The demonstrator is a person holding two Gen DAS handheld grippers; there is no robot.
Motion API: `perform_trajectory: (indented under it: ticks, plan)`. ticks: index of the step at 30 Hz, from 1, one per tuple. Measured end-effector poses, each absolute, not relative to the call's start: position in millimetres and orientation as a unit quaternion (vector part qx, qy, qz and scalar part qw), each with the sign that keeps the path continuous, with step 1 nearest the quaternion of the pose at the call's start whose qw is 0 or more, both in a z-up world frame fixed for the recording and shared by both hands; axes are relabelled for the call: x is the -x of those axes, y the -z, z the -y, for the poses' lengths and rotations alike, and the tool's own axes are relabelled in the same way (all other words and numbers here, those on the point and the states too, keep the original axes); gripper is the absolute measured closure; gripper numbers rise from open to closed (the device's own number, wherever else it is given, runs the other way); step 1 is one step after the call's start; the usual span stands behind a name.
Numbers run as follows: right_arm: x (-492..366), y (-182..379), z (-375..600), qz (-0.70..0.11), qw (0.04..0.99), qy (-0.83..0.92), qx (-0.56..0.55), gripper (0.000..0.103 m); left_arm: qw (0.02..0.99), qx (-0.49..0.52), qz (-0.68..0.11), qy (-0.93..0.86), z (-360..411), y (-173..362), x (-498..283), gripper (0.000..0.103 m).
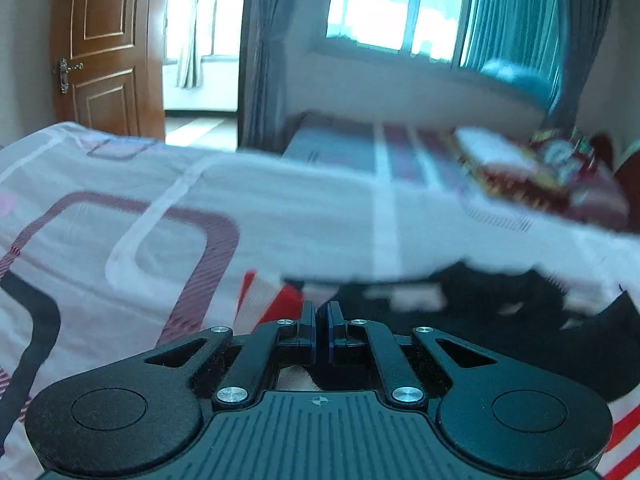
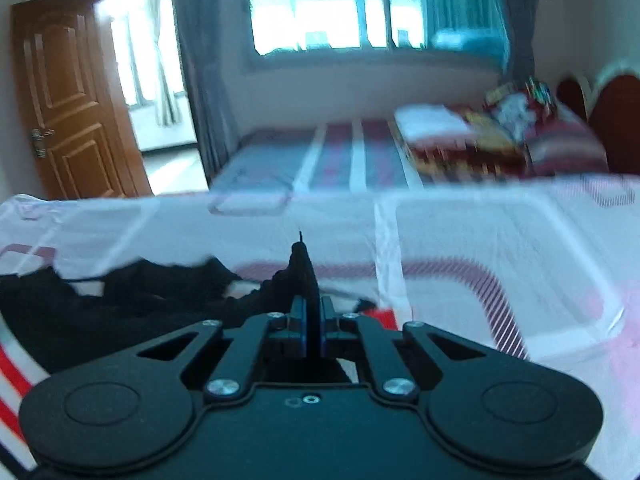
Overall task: Fold small clothes
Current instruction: 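Lift the hem band with both tools and fold it toward the collar, then lower the folded hem onto the sweater and open both tools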
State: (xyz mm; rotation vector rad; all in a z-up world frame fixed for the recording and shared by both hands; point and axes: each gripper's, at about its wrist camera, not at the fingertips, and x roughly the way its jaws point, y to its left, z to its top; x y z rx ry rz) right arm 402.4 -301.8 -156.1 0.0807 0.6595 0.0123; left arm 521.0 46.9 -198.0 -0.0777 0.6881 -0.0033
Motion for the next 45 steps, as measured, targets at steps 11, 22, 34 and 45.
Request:
perform_trajectory:
  ticks: [11, 22, 34, 45]
  plan:
    - [-391, 148, 295, -0.319, 0.948, -0.003, -0.014, 0.075, 0.948, 0.012, -0.315, 0.042, -40, 170, -486, 0.096]
    - [-367, 161, 229, -0.339, 0.936, -0.091, 0.023, 0.077, 0.928, -0.011, -0.363, 0.088, 12, 202, -478, 0.096]
    - [-403, 196, 237, -0.334, 0.942, -0.021, 0.039, 0.076, 0.935, -0.022, -0.352, 0.043, 23, 207, -504, 0.096]
    - [-378, 165, 221, -0.335, 0.94, -0.064, 0.021, 0.072, 0.929, -0.025, -0.365, 0.052, 31, 179, -468, 0.096]
